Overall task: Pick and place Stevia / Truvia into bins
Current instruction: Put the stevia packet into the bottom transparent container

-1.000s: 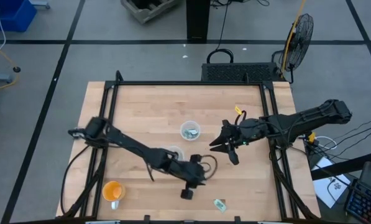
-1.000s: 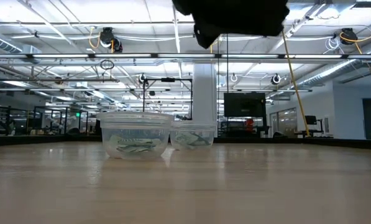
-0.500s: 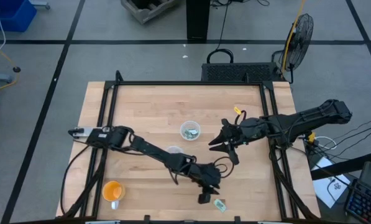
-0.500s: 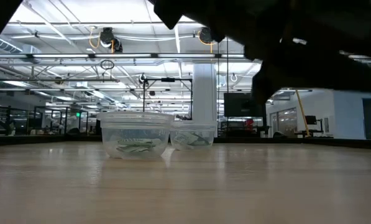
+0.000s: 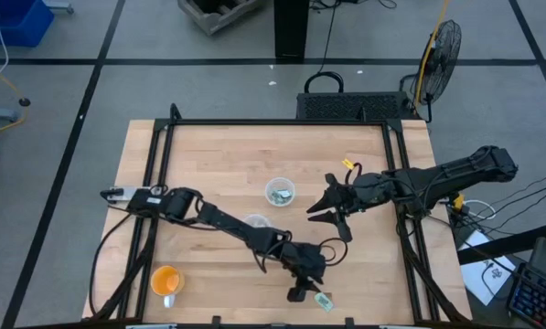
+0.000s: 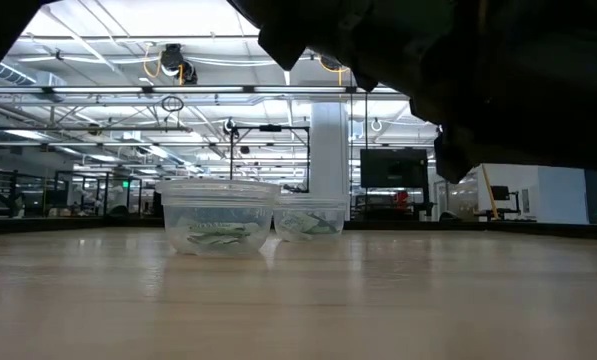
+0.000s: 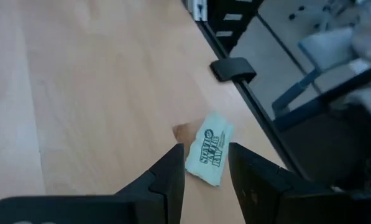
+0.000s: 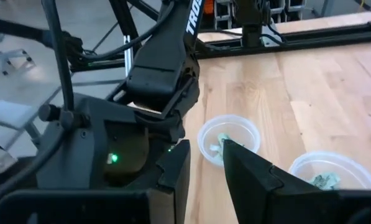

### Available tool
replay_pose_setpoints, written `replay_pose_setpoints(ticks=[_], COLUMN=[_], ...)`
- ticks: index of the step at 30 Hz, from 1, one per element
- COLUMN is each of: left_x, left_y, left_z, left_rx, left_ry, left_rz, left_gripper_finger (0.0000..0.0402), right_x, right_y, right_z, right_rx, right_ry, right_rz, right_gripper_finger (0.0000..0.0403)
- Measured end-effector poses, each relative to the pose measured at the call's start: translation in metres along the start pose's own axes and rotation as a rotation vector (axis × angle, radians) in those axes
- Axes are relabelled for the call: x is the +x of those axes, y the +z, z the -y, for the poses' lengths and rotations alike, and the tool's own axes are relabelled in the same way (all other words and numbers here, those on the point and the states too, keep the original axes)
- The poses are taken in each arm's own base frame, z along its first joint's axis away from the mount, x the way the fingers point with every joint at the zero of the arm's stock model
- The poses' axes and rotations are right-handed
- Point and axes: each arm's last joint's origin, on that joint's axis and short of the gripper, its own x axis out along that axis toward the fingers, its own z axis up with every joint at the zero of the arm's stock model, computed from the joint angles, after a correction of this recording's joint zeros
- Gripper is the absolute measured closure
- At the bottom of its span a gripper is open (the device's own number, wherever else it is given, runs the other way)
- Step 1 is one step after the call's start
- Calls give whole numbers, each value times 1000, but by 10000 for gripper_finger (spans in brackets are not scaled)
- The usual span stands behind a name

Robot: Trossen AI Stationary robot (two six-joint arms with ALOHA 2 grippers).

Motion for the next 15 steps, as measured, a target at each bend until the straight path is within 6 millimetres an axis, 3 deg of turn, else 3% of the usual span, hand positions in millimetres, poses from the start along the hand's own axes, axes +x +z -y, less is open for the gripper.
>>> replay_pose_setpoints(ticks=[3, 10, 15], left_x=[0, -4, -13], left_y=[1, 4, 19], left_z=[0, -13, -35], left_rx=[99, 136, 123], left_ry=[45, 70, 128], left_rz=[19, 31, 154], left_gripper_finger=[272, 273, 273], right_x=[0, 0, 0], right_y=[0, 0, 0], right_z=[0, 0, 0], right_rx=[-16, 16, 18], right_ry=[0, -2, -2], right_rz=[1, 5, 5], right_gripper_finger=[314, 314, 314])
